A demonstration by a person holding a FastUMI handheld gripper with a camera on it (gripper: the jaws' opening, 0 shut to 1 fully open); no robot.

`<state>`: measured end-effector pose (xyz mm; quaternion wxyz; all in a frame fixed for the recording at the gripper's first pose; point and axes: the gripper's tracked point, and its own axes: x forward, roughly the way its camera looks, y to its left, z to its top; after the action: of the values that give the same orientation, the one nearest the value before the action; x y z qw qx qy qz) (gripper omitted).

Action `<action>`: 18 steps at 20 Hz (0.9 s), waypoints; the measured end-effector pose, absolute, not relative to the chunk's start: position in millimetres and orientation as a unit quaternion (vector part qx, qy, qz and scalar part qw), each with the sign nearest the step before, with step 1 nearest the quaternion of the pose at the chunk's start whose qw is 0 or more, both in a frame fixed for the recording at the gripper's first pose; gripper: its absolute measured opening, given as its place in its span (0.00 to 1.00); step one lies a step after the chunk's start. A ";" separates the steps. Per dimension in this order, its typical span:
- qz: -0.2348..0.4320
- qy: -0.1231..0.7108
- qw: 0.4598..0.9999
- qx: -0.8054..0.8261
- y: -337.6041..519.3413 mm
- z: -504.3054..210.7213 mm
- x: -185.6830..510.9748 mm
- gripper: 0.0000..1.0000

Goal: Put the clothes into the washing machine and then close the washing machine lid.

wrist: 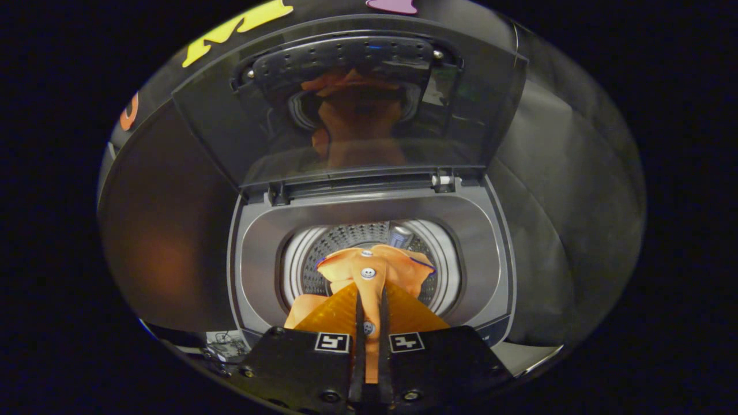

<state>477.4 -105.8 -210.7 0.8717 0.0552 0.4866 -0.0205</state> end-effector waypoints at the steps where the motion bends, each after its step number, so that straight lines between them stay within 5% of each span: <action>1: -0.021 0.490 0.869 0.060 -105.3 -212.3 475.8 0.13; 3: -0.018 0.487 0.871 0.067 -103.6 -213.2 475.2 0.19; 8: -0.030 0.464 0.883 0.058 -109.1 -210.7 476.1 0.97; 18: -0.020 0.446 0.895 0.007 -114.7 -199.4 472.1 0.96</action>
<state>472.1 -114.7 -199.4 0.8949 0.0069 0.4458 -0.0200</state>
